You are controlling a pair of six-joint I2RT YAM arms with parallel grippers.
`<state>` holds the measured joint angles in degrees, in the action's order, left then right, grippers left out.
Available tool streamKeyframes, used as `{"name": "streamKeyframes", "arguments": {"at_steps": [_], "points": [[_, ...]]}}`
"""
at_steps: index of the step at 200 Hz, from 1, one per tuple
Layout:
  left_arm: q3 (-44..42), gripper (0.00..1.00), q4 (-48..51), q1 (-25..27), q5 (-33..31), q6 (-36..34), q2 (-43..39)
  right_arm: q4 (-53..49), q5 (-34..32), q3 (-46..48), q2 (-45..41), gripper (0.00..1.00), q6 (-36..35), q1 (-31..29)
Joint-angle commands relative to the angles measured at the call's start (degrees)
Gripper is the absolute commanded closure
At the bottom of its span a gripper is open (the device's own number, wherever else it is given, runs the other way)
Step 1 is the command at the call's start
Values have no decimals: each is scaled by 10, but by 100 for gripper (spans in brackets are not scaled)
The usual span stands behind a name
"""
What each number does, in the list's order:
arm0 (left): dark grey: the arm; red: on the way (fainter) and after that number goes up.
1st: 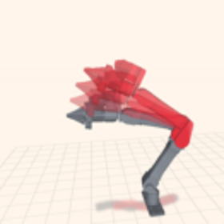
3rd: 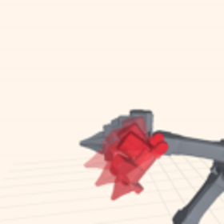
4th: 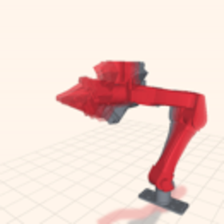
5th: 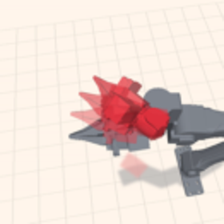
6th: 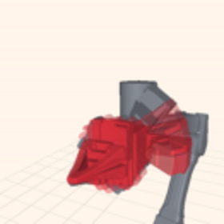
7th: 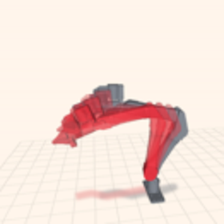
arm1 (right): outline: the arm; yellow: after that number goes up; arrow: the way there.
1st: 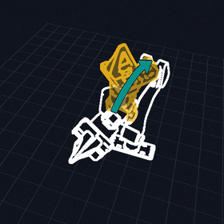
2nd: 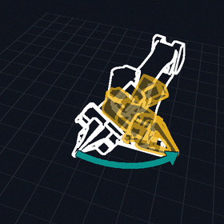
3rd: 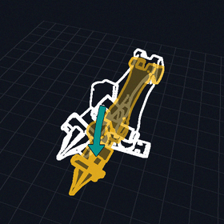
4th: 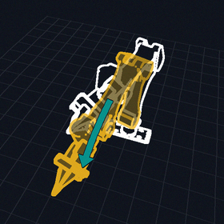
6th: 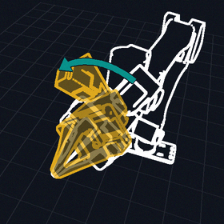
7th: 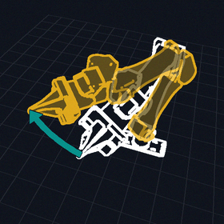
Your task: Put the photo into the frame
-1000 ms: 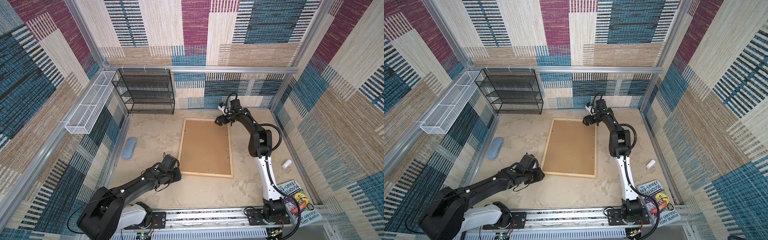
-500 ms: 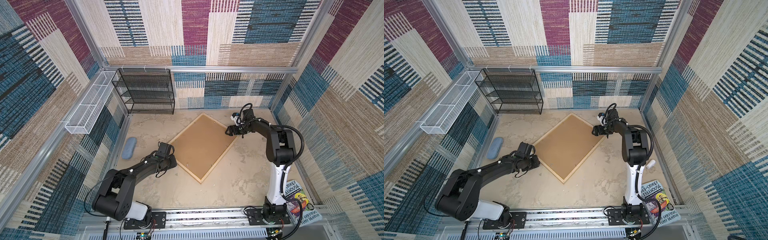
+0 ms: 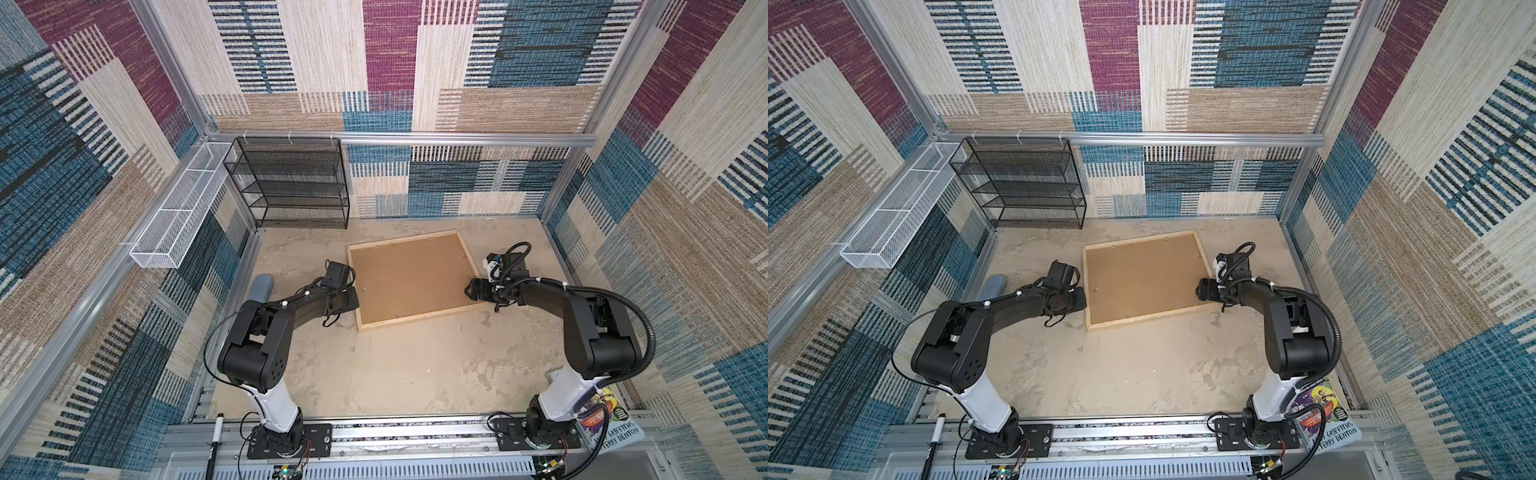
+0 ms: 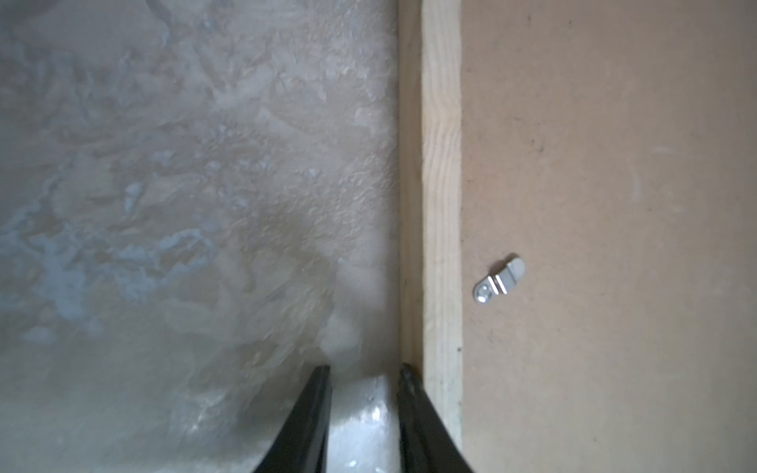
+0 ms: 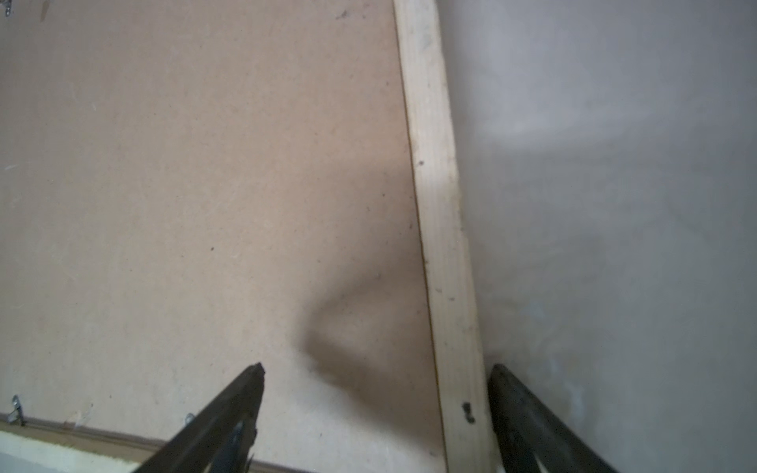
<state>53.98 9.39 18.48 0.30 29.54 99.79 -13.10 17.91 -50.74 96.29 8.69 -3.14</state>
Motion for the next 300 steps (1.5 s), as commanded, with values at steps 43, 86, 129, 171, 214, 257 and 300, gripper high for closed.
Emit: {"name": "streamKeyframes", "arguments": {"at_steps": [43,86,129,171,214,257,300], "points": [[11,64,15,3,77,-25,-28,-9,19,45,-129,13,88,-7],[3,65,-6,4,98,-30,-41,19,5,41,-132,12,92,-13],[13,68,-21,7,131,-25,-13,55,30,-1,-83,13,105,-85],[18,74,-20,10,127,-27,1,117,85,-61,-3,14,144,-173],[23,77,-2,11,128,-43,11,168,145,-125,86,15,182,-237],[22,76,4,13,117,-49,21,235,205,-165,168,24,248,-269],[26,78,19,13,99,-74,19,263,243,-207,230,27,285,-293]]}}
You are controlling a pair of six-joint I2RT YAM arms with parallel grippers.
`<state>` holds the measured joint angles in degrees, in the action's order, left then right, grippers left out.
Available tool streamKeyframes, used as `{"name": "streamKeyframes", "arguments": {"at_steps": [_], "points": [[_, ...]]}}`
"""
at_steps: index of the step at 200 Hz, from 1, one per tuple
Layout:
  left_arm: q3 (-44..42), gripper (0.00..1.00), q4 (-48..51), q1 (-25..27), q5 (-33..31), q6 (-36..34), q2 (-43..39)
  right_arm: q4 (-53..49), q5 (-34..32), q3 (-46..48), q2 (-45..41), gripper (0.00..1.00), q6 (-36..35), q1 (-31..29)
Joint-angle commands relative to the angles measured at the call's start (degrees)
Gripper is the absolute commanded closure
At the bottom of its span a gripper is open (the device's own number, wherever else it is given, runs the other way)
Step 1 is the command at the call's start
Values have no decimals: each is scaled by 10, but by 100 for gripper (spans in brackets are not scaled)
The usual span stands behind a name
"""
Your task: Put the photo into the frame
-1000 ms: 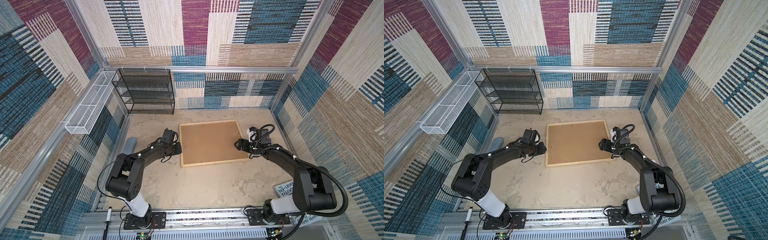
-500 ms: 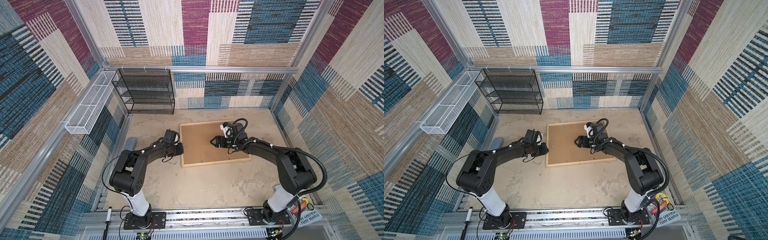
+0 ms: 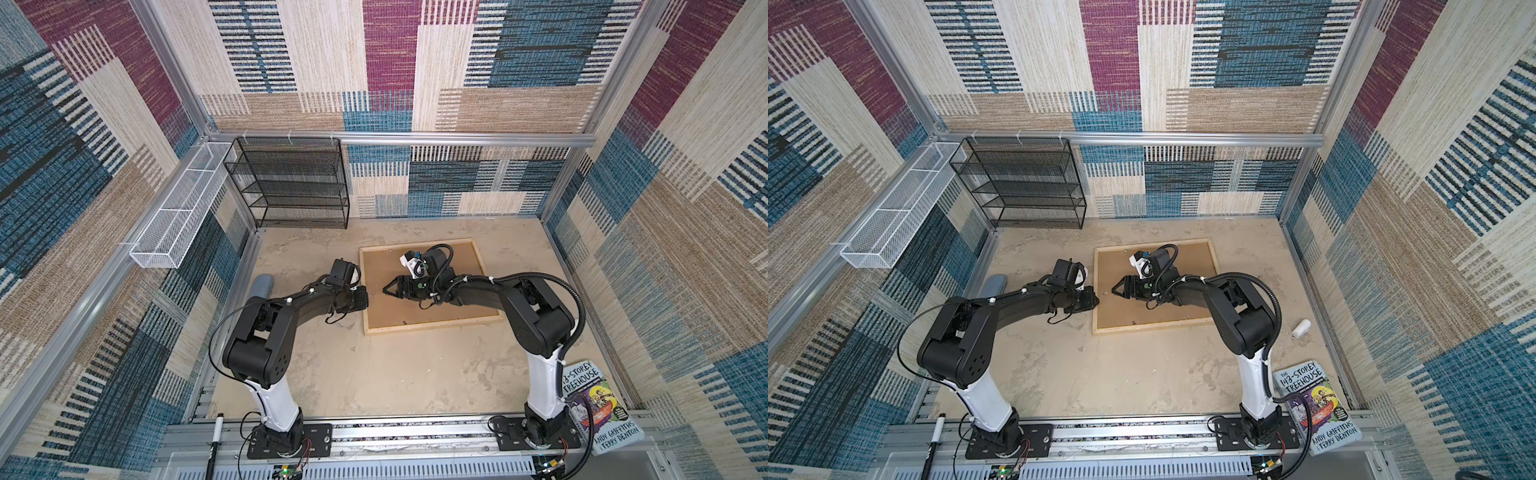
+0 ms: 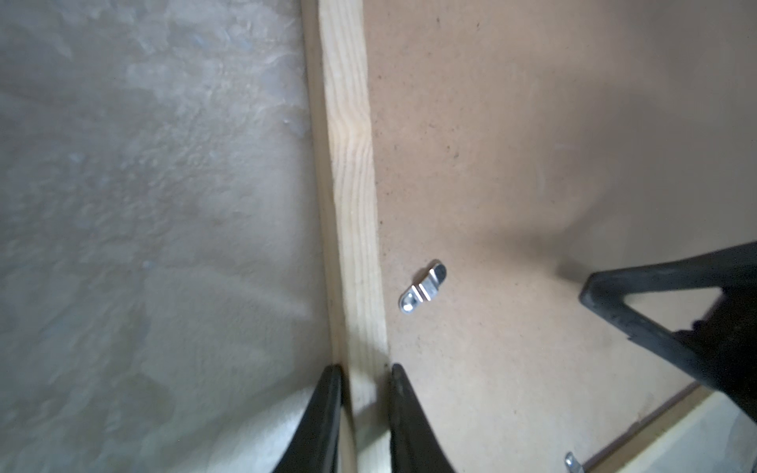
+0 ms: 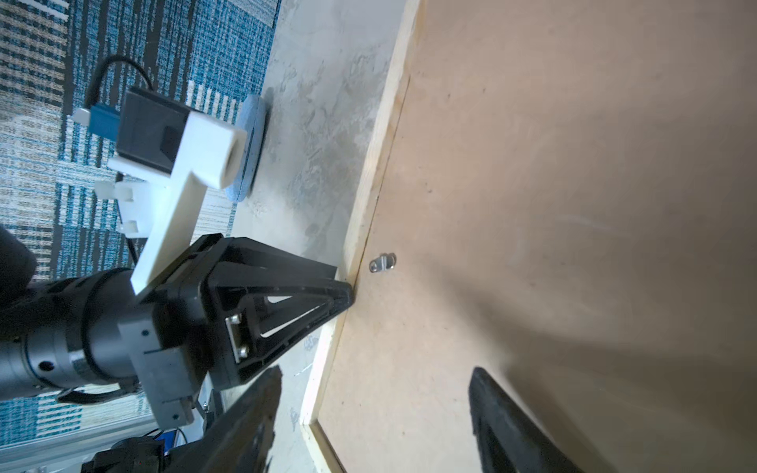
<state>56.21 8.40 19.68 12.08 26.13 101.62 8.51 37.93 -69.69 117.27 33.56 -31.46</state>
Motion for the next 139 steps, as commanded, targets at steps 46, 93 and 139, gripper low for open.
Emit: {"name": "streamKeyframes", "arguments": {"at_steps": [46,93,139], "points": [[32,79,28,2,-10,-92,19,69,43,-29,44,27,69,-27],[26,80,31,2,-1,-102,15,67,39,-65,78,27,81,-28],[20,80,30,3,5,-101,10,55,31,-124,126,27,84,-28]]}}
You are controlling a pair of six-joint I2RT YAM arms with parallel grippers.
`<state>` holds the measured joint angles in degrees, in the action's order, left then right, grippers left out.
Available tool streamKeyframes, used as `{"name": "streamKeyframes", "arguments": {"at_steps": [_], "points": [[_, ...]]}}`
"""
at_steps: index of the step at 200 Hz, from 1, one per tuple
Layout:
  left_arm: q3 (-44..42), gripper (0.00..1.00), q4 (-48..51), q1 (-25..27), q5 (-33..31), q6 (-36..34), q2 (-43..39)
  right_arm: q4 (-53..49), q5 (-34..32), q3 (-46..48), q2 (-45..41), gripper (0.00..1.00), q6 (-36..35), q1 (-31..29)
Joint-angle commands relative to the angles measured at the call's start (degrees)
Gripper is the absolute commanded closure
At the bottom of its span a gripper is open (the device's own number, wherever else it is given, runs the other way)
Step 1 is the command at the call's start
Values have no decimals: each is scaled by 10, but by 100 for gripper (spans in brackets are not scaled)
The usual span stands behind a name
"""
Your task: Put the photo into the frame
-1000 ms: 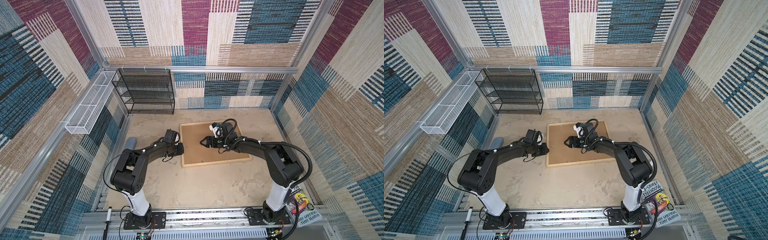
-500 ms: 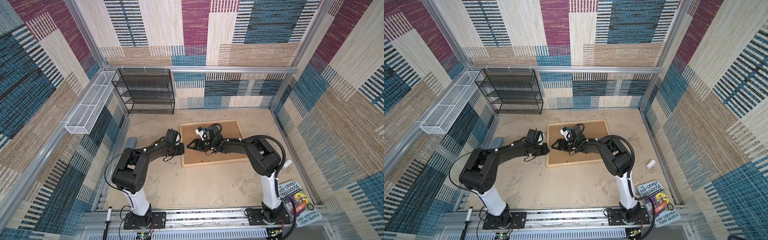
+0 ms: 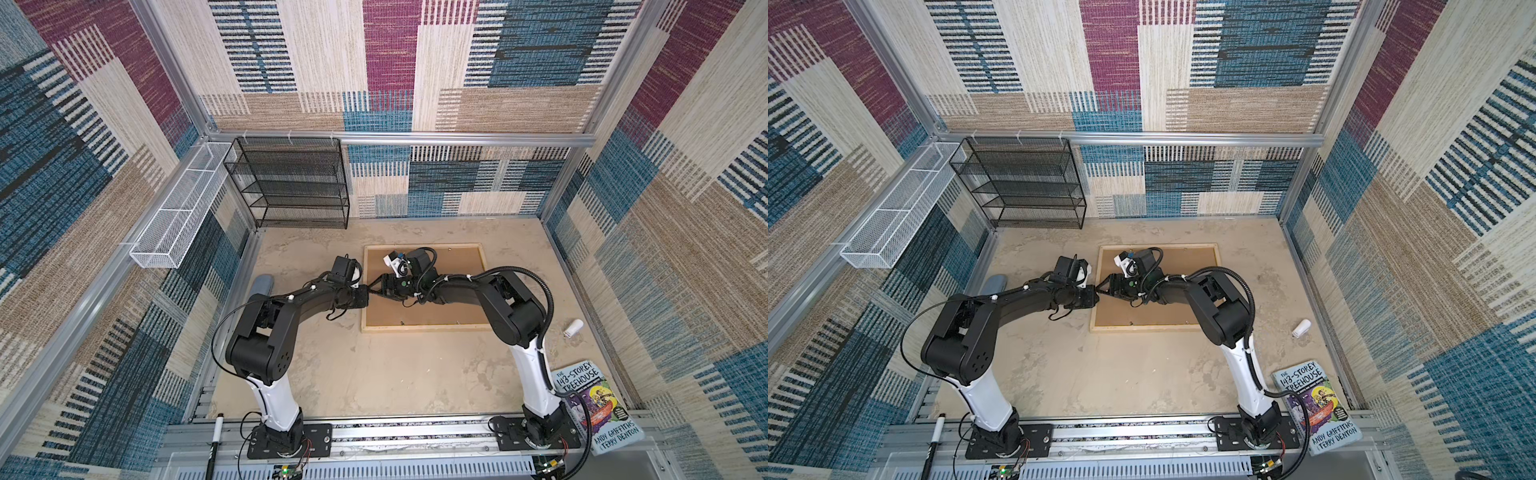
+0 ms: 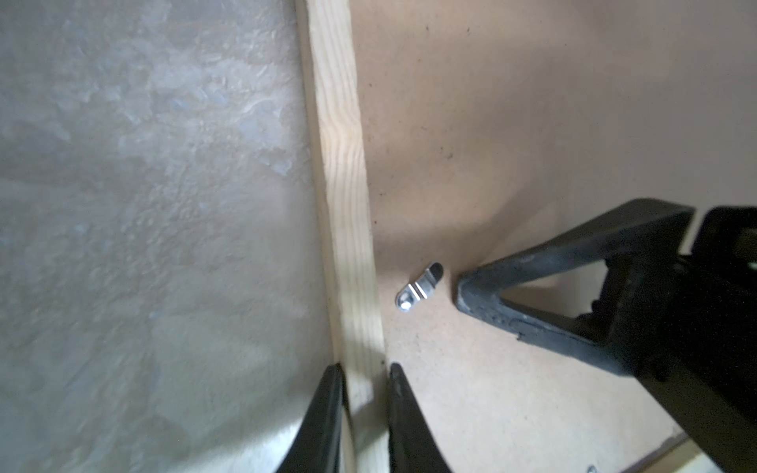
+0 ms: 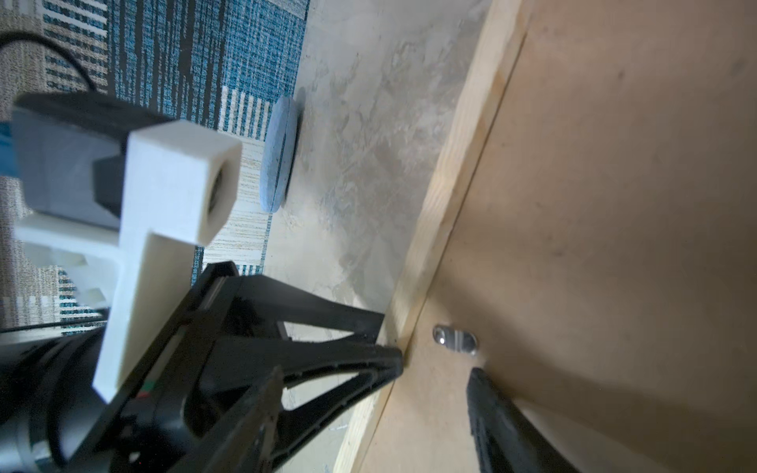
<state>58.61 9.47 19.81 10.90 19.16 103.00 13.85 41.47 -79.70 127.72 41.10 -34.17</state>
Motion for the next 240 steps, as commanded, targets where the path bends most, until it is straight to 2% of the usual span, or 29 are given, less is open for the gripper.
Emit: {"name": "streamKeyframes", "arguments": {"at_steps": [1,99,167,205,223,240], "points": [[-4,80,20,1,17,-32,-3,1,-4,-25,23,27,9,-1],[4,80,20,5,23,-34,2,44,117,-65,75,27,38,-1],[5,80,20,6,25,-34,7,-115,163,-154,111,27,-75,-1],[8,80,19,6,24,-36,11,-139,188,-157,122,27,-101,-2],[10,80,19,5,26,-34,14,-146,168,-153,126,27,-99,-3],[7,80,18,5,26,-32,12,-152,108,-146,124,27,-84,-3]]}}
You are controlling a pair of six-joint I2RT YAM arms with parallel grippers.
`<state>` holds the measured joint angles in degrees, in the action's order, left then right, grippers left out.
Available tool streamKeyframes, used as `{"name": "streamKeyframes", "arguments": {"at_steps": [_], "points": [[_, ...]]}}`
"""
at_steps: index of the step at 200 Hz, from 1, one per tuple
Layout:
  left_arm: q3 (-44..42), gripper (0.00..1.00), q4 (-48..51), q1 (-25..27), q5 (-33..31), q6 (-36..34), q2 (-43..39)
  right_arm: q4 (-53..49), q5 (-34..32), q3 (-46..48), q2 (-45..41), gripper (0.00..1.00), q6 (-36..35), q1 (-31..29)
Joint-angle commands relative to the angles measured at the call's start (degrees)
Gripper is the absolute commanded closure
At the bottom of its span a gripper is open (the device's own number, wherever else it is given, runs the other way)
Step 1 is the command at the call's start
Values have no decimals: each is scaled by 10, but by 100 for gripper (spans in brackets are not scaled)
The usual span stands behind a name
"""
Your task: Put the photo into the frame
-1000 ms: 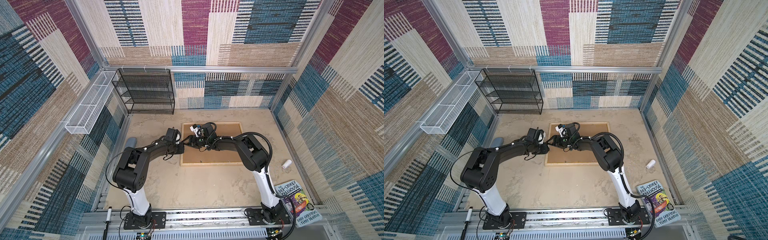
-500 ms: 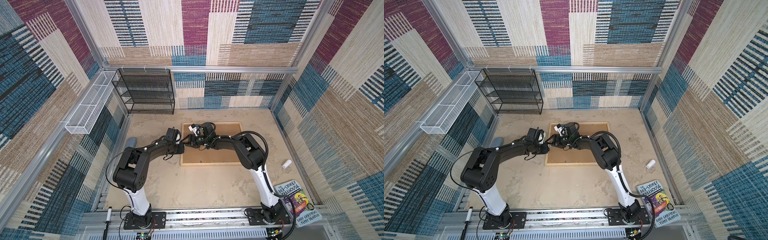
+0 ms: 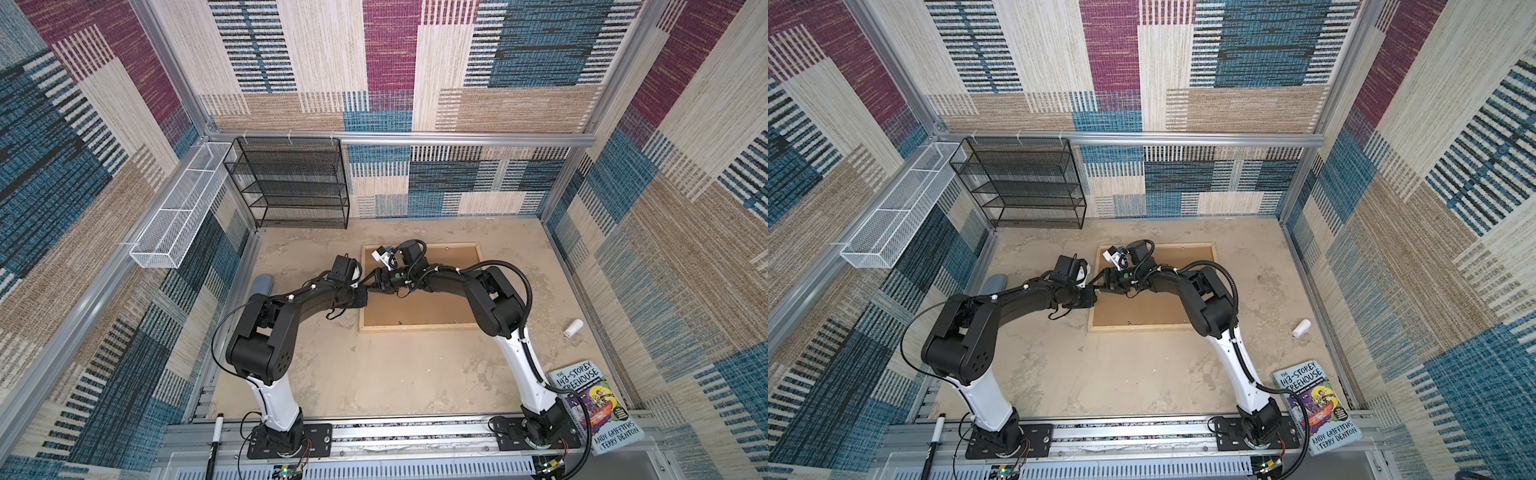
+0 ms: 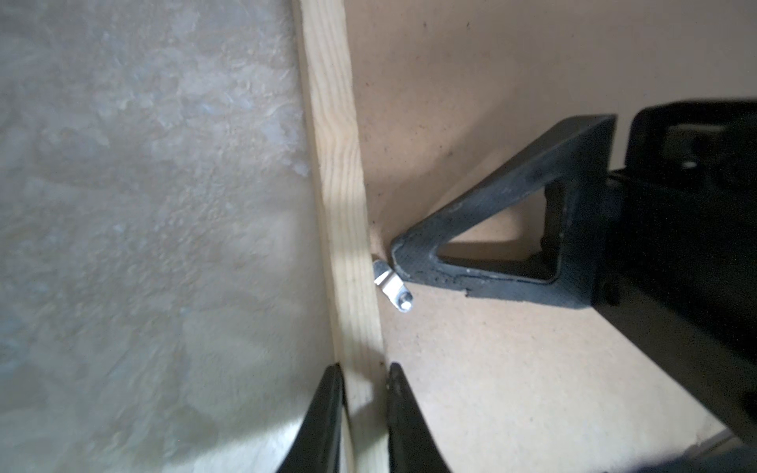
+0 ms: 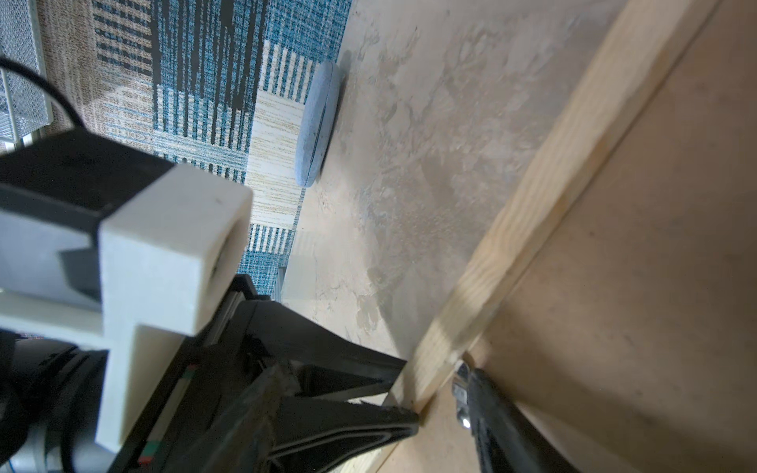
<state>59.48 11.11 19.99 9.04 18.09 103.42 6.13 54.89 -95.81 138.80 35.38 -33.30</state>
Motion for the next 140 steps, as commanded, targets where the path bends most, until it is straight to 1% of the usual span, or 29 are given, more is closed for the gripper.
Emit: {"name": "streamKeyframes", "arguments": {"at_steps": [1,15,20,43,71,114,140], "points": [[-3,80,1,3,44,-21,8,-74,-28,17,12,27,-25,-12],[-8,79,0,4,41,-21,2,-71,-64,28,6,27,-13,-12],[-10,78,1,4,40,-23,0,-65,-68,32,5,27,-10,-12],[-9,78,1,4,49,-28,4,-41,-28,27,16,27,-3,-12],[-3,79,0,5,56,-26,15,-52,12,3,30,27,-24,-12],[8,79,0,9,61,-30,25,-58,37,-8,31,27,-38,-15],[15,79,0,14,61,-30,32,-60,42,-16,34,27,-41,-24]]}}
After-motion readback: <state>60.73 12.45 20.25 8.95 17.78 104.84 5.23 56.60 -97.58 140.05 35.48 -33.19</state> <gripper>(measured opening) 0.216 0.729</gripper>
